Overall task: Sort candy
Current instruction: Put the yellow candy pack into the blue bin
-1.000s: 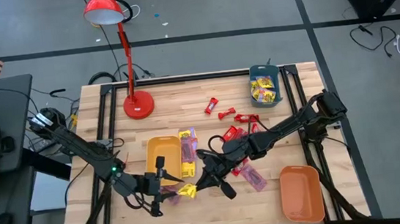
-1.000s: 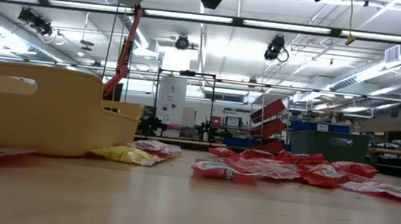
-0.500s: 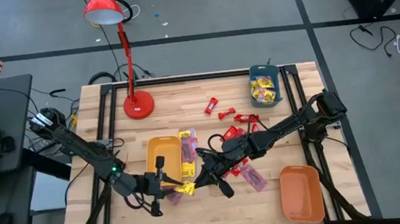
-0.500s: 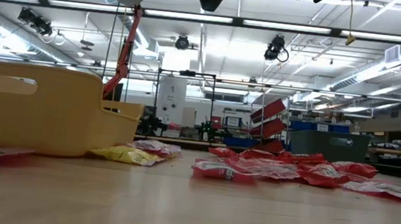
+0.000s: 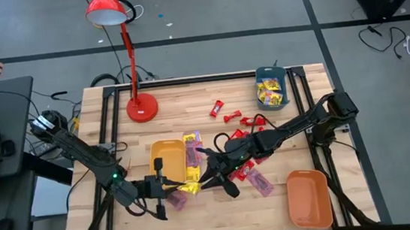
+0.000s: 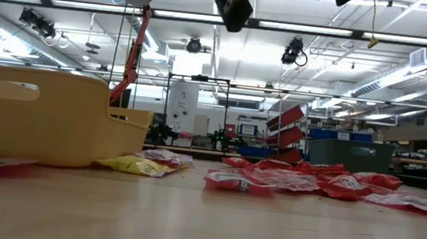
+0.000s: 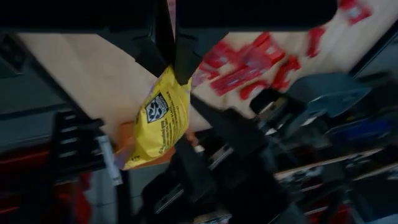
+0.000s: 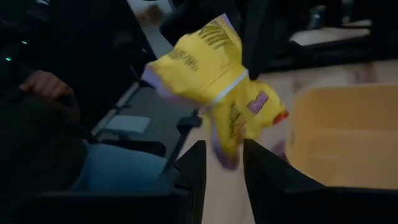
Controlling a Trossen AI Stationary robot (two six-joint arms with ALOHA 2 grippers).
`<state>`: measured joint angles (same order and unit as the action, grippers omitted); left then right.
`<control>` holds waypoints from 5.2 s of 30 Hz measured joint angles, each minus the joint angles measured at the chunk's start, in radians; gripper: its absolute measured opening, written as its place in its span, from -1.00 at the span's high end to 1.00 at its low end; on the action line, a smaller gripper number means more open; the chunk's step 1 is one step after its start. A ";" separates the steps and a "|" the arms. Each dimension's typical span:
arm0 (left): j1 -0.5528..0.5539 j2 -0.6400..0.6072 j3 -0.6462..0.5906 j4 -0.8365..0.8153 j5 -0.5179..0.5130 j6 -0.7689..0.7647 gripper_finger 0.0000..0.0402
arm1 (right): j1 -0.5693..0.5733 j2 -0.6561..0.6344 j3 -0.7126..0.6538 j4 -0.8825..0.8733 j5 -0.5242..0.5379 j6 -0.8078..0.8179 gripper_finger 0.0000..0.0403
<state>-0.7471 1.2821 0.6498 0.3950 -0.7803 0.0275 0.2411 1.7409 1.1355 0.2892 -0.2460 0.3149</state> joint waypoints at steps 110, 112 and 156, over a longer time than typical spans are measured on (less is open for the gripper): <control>0.073 -0.006 0.001 0.058 -0.124 -0.212 1.00 | 0.155 -0.107 0.000 -0.091 0.757 -0.269 0.23; 0.074 -0.006 0.001 0.050 -0.121 -0.212 1.00 | 0.150 -0.107 0.000 -0.081 0.737 -0.281 0.24; 0.046 -0.006 0.001 -0.081 -0.161 -0.292 1.00 | 0.146 -0.107 0.000 -0.034 0.619 -0.323 0.60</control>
<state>-0.7011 1.2761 0.6506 0.3138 -0.9416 -0.2648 0.3873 1.6341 1.1351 0.2552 0.3734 -0.0085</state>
